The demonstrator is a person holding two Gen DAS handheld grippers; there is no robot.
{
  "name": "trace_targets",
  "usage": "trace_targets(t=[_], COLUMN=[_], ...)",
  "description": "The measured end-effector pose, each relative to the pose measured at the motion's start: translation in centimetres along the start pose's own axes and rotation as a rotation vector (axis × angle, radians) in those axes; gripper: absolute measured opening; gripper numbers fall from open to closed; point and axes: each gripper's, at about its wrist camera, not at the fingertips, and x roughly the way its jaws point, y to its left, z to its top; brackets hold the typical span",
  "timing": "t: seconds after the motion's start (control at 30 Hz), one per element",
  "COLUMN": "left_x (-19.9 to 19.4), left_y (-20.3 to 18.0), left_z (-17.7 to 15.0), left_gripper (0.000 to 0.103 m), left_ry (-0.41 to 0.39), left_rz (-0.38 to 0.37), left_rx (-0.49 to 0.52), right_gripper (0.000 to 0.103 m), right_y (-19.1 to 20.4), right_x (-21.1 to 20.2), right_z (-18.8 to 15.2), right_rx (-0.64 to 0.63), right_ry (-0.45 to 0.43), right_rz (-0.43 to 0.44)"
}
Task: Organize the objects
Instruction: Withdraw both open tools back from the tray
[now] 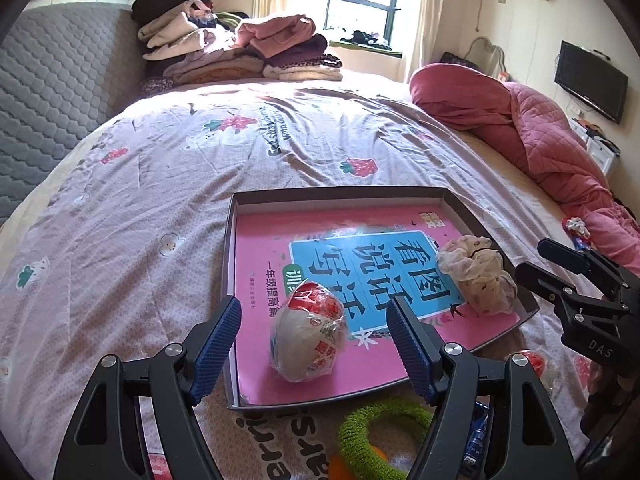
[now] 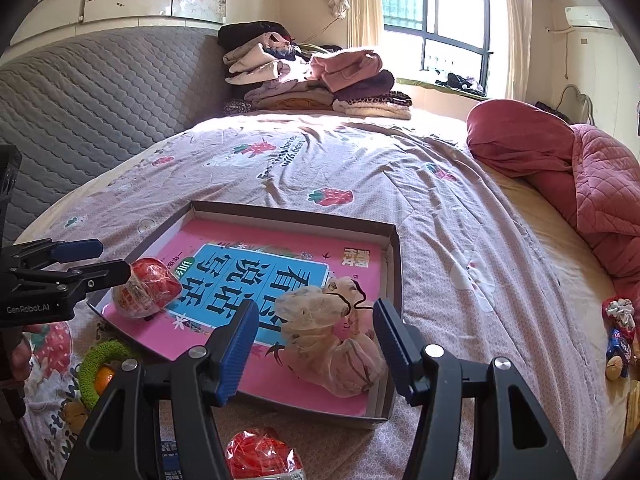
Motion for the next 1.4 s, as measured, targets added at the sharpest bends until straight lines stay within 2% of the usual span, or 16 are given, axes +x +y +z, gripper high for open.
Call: trace_targets(t=[0.7,1.03,1.4], left_x=[-4.9,-7.6,-8.2], left_y=[-1.6,-1.4,-1.8], left_z=[-0.7,-2.2,-4.6], left_gripper=[0.076,0.076,0.076], left_ry=[-0.087,-0.122,-0.097], left_rz=[0.028,0.036,0.022], left_rx=[0.042,0.034,0.020], right_gripper=[0.059,0.059,0.059], right_y=[1.5,2.9,3.0], right_x=[-4.1,-6.1,-7.9], right_z=[0.1,-0.9,-2.1], right_rx=[-0.020,-0.049,-0.047], right_ry=[-0.072,-0.091,-0.100], right_rz=[0.024,0.026,0.032])
